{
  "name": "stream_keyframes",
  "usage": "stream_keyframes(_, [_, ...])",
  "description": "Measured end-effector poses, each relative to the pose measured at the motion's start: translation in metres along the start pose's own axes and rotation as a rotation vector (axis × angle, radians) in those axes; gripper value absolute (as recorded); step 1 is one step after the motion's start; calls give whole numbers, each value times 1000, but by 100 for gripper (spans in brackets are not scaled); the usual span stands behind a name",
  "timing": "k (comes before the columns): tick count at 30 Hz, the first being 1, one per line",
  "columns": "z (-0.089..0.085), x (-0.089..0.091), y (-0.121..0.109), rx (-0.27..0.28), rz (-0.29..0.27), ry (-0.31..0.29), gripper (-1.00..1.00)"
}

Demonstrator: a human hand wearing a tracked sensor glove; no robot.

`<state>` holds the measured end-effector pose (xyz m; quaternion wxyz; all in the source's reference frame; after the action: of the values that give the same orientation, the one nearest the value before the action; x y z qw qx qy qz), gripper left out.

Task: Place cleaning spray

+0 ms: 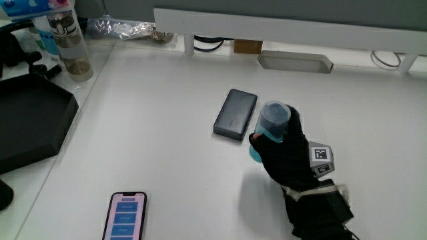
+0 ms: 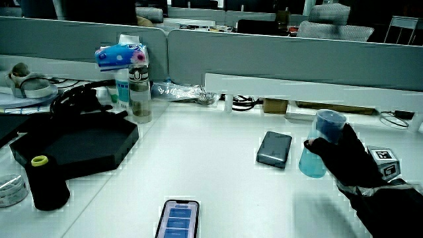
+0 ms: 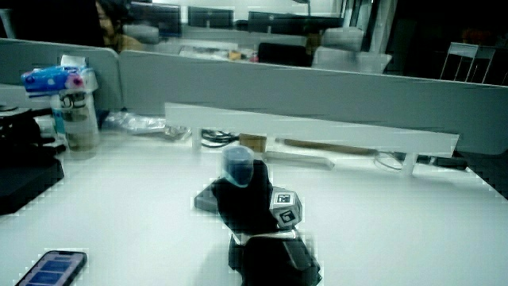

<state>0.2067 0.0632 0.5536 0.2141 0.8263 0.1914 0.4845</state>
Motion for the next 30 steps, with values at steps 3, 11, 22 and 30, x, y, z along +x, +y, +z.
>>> stream_keyframes(3, [-9, 4, 0, -18, 5, -2, 0])
stream_keyframes(11, [-30, 20, 1, -58, -34, -39, 0])
stream_keyframes(22, [-49, 21, -7, -118, -13, -74, 0])
stream_keyframes(30, [-49, 24, -9, -109, -16, -33, 0])
